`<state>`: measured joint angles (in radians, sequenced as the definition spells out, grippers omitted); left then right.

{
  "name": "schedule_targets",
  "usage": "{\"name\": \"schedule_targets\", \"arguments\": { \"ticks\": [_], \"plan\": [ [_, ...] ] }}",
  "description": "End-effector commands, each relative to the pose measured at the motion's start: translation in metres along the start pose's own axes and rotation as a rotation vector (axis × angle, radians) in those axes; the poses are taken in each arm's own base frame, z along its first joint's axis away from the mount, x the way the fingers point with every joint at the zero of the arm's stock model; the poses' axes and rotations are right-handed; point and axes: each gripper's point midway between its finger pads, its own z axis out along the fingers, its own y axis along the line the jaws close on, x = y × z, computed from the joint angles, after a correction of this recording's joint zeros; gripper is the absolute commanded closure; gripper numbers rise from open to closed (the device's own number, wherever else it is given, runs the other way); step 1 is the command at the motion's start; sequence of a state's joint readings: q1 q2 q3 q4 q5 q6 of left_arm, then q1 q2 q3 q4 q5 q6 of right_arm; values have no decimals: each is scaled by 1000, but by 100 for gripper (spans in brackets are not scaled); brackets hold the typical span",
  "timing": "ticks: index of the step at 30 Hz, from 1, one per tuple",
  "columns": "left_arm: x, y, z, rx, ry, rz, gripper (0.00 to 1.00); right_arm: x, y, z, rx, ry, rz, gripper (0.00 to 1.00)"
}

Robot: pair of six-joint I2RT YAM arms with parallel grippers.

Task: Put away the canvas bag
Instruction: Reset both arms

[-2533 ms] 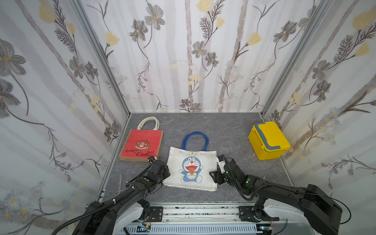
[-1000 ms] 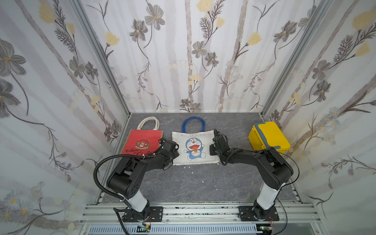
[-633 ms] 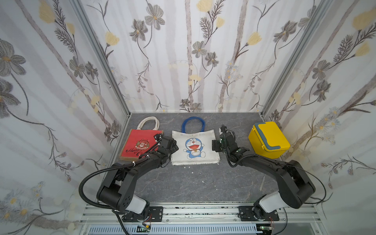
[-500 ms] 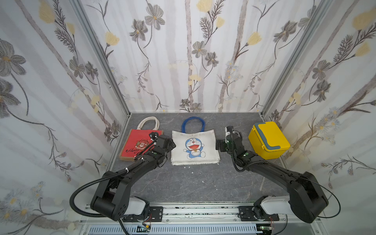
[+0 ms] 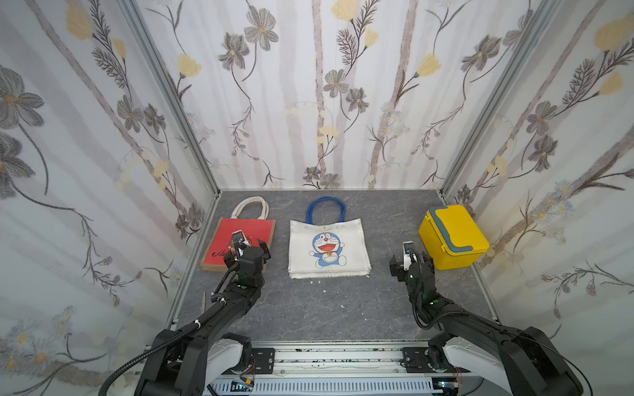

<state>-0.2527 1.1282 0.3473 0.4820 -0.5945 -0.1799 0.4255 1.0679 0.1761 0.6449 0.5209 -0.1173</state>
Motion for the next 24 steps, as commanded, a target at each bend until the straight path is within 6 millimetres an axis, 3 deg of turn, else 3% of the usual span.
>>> {"name": "schedule_targets", "arguments": {
  "ticks": [1,4,6,10,18,24],
  "plan": [
    [-23,1,2,8,-161,31,0,-40,-19,2,13,-201,127,2],
    [-16,0,4,54,-213,10,0,-30,-34,13,52,-196,199,2],
    [-10,-6,7,89,-215,11,0,-34,-38,17,63,-219,201,1],
    [-21,-17,3,186,-297,-4,0,-39,-40,23,61,-244,192,0],
    [-12,-14,12,209,-309,-9,0,-28,-64,29,114,-284,287,0],
    [1,-21,32,255,-230,0,0,-19,-58,46,81,-221,279,0]
  ]
}}
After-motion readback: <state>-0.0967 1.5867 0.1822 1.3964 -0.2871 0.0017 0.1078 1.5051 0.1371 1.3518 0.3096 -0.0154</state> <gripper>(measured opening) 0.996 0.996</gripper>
